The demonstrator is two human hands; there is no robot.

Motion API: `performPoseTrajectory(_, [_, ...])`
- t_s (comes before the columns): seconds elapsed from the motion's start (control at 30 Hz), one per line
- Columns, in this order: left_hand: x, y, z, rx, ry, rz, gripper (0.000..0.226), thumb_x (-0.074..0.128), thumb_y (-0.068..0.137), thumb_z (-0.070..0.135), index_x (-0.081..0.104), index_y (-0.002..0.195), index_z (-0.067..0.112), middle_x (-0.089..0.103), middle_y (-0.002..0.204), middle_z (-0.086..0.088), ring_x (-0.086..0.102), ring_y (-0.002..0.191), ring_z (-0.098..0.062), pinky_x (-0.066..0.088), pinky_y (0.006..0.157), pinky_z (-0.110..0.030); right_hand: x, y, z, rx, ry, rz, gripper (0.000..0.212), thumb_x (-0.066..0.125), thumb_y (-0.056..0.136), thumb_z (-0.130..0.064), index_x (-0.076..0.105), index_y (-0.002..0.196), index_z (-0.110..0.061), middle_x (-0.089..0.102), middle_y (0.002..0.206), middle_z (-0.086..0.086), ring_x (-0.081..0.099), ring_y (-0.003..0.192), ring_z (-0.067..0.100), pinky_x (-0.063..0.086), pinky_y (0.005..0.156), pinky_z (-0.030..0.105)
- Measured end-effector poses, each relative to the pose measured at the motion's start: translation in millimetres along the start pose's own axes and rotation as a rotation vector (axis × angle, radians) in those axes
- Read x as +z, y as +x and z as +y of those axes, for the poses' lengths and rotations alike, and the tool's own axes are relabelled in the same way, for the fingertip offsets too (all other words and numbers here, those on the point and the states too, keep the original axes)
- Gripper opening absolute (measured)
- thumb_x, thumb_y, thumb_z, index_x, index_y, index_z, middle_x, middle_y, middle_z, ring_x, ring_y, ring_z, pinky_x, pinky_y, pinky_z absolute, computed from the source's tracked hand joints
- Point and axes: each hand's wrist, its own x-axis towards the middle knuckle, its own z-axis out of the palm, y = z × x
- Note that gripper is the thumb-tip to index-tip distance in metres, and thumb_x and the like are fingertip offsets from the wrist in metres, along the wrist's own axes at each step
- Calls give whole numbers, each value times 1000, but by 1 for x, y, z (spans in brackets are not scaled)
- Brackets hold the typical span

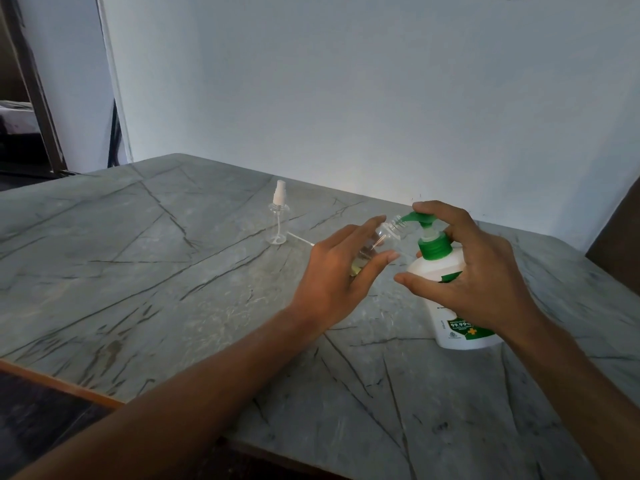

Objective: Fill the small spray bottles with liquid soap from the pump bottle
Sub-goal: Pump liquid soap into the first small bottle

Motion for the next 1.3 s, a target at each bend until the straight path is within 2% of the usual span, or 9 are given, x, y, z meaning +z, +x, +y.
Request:
performPoseTrajectory(0.1, [0, 0, -1, 3, -2, 1, 48, 66, 89, 35, 59, 128, 8, 70, 99, -3, 60, 84, -4, 45, 75, -5, 0, 1, 0, -3, 14, 11, 85, 86, 62, -46, 41, 134, -41, 63, 116, -8, 63, 86, 14, 53, 76, 25])
performPoseTrajectory(0.23, [0, -1, -1, 13, -6, -2, 49, 65, 89, 35, 59, 128, 6, 70, 98, -4, 62, 83, -5, 46, 73, -7, 1, 2, -1, 2, 42, 25, 82, 88, 60, -44, 42, 127, -45, 65, 114, -7, 64, 88, 15, 55, 77, 26])
performPoseTrajectory(0.4, [2, -4, -2, 44, -18, -28, 49, 61, 89, 35, 59, 127, 3, 70, 97, -6, 63, 81, -10, 47, 71, -9, 1, 2, 0, 28, 45, 35, 73, 86, 58, -46, 45, 118, -42, 61, 107, -13, 62, 89, 12, 45, 75, 12])
performPoseTrajectory(0.47, [2, -4, -3, 45, -11, -33, 50, 61, 89, 36, 59, 127, 3, 70, 97, -6, 63, 82, -10, 47, 72, -8, 2, 3, 1, 37, 44, 27, 72, 87, 58, -45, 46, 117, -41, 61, 108, -12, 62, 90, 13, 45, 75, 12])
performPoseTrajectory(0.63, [1, -2, -9, 28, -3, -10, 46, 69, 88, 29, 60, 125, 4, 70, 96, -4, 61, 83, -7, 46, 74, -7, 2, 5, 2, 16, 22, -24, 77, 86, 61, -47, 44, 125, -46, 65, 108, -13, 63, 86, 7, 50, 72, 17])
performPoseTrajectory(0.77, [-3, 0, -13, 33, 8, -2, 46, 70, 88, 28, 60, 126, 5, 69, 96, -4, 61, 82, -7, 46, 74, -7, 1, 3, 1, 1, -19, -59, 88, 84, 65, -48, 35, 139, -49, 62, 112, -17, 63, 86, 6, 53, 77, 24])
performPoseTrajectory(0.9, [-5, 0, -14, 42, 8, -9, 45, 68, 89, 28, 60, 127, 5, 68, 95, -4, 61, 82, -7, 48, 75, -11, 2, 3, -1, 2, -41, -67, 86, 84, 67, -47, 36, 138, -46, 63, 114, -15, 63, 83, 8, 57, 74, 31])
performPoseTrajectory(1.13, [-6, -1, -15, 71, 19, -1, 45, 67, 89, 28, 60, 126, 3, 68, 97, -6, 61, 84, -9, 48, 75, -12, 4, 4, -5, 4, -17, -40, 81, 87, 64, -43, 42, 132, -41, 65, 110, -12, 63, 81, 9, 53, 71, 22])
performPoseTrajectory(1.3, [-6, -2, -14, 99, 42, -8, 47, 67, 88, 28, 60, 126, 1, 68, 94, -7, 58, 83, -8, 44, 76, -9, 4, 4, -4, 21, -5, -20, 75, 88, 63, -43, 41, 122, -50, 64, 106, -13, 62, 83, 8, 49, 72, 17])
